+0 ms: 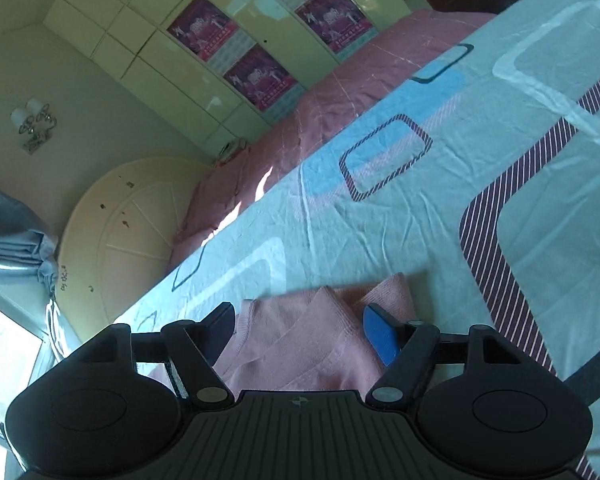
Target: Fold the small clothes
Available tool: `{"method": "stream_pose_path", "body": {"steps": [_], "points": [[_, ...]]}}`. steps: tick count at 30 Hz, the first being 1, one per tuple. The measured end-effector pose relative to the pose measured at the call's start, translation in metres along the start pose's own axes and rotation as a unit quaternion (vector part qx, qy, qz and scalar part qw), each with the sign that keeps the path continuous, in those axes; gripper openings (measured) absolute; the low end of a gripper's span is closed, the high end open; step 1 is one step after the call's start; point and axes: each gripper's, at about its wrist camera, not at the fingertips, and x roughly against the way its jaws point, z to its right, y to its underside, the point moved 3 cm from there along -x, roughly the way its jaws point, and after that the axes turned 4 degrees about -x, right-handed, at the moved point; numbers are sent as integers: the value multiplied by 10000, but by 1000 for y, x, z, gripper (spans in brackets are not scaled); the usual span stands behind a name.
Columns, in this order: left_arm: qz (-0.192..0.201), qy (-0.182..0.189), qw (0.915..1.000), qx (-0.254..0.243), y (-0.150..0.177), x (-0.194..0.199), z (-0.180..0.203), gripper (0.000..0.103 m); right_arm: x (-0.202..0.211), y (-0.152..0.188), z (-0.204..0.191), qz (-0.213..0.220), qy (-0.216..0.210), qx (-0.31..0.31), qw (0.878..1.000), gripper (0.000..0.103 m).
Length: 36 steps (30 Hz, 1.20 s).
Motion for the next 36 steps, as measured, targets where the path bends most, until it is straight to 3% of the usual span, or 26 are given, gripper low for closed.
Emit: {"method": "stream_pose_path", "body": {"steps": [2, 3, 6, 8, 10, 11, 12, 13, 15, 18, 19, 24, 33, 35, 36], "points": [[-370, -84, 9978, -547, -5, -12, 6, 60, -10, 1, -4, -185, 170, 385, 9989, 70], [-534, -134, 9953, -795, -5, -19, 9, 57, -16, 1, -6, -269, 255, 578, 9976, 62], [-1074, -434, 9797, -1635, 2, -42, 18, 49, -38, 7, -12, -613, 516, 1151, 9901, 49], [-1313, -539, 9708, -1934, 7, -54, 21, 45, -53, 14, -13, -814, 718, 1568, 9816, 48], [-1320, -503, 9674, -2101, 10, -58, 26, 41, -62, 20, -15, -971, 893, 1939, 9721, 43], [-1350, -455, 9656, -2176, 12, -60, 28, 36, -64, 24, -17, -1026, 909, 2116, 9677, 34], [-1360, -405, 9646, -2222, 13, -59, 31, 25, -66, 27, -20, -1084, 856, 2242, 9647, 18], [-1343, -351, 9636, -2284, 14, -58, 33, 10, -68, 29, -23, -1123, 833, 2363, 9616, 11], [-972, -446, 9655, -2374, 15, -48, 38, 7, -65, 33, -29, -1068, 868, 2643, 9546, 9], [57, -491, 9800, -1930, 6, -19, 33, 7, -45, 27, -33, -342, 846, 2637, 9603, 8], [186, -562, 9828, -1751, 4, -15, 28, 7, -39, 25, -33, -130, 816, 2528, 9640, 8], [13, -785, 9854, -1508, 0, -36, 23, 7, -64, 29, -36, -153, 1074, 2564, 9605, 8], [-369, -1103, 9810, -1552, 9, -64, 11, 8, -86, 33, -27, -282, 1460, 2496, 9569, 8], [-392, -1137, 9812, -1510, 8, -61, 10, 15, -83, 31, -29, -318, 1492, 2409, 9585, 9], [-391, -1183, 9804, -1526, 7, -57, 12, 23, -77, 29, -32, -256, 1513, 2361, 9595, 17]]}}
